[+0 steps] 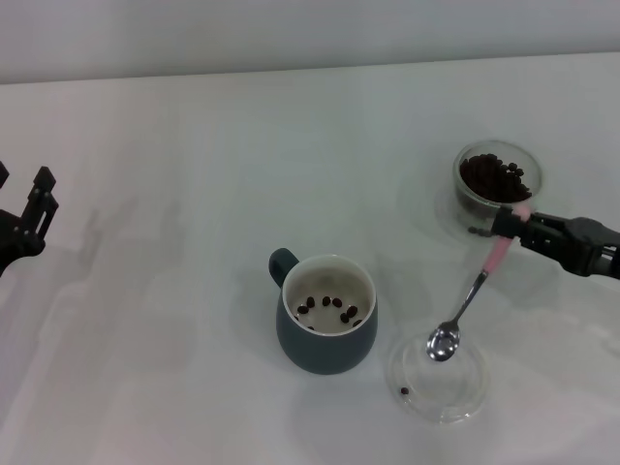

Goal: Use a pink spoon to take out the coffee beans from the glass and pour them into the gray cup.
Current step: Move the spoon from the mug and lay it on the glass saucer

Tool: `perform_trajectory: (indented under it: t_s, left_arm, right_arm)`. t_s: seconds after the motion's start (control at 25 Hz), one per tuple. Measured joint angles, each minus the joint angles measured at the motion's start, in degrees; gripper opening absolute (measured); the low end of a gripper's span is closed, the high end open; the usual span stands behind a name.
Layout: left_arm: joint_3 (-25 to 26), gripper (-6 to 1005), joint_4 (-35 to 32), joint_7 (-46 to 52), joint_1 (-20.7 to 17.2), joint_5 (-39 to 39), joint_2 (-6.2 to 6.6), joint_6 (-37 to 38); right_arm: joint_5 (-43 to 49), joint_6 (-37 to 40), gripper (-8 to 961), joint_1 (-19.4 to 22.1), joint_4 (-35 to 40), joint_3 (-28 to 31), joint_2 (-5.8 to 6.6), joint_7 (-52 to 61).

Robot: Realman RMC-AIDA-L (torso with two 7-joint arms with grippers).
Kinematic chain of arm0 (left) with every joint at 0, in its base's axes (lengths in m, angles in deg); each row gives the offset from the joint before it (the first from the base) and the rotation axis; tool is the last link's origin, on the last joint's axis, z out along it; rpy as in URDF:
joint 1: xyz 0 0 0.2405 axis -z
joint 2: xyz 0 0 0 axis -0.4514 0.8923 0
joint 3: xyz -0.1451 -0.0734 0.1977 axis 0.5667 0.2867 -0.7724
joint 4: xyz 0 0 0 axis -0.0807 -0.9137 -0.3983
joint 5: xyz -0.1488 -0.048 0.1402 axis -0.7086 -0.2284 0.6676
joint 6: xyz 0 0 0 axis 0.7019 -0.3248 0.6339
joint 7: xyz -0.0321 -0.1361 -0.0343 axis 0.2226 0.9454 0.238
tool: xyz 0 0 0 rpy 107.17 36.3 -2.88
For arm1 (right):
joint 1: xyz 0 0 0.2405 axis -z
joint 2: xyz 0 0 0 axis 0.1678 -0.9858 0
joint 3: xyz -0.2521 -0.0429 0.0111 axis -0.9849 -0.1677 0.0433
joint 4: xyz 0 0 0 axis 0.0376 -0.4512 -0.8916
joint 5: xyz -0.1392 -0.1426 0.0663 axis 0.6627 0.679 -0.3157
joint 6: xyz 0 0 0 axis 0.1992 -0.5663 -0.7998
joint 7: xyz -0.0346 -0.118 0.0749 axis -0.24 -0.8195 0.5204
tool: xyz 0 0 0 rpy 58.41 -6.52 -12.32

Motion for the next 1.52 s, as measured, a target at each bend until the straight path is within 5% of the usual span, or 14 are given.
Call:
perform_trajectory:
  t_s: [1.52]
  left_arm:
    - [0.00,551,0.01,0.00,0.73,0.00,-0.01,1.27]
  right_arm:
    - [6.03,8.51,198,-1.32,-8.02,-0.37,0.97,4.98]
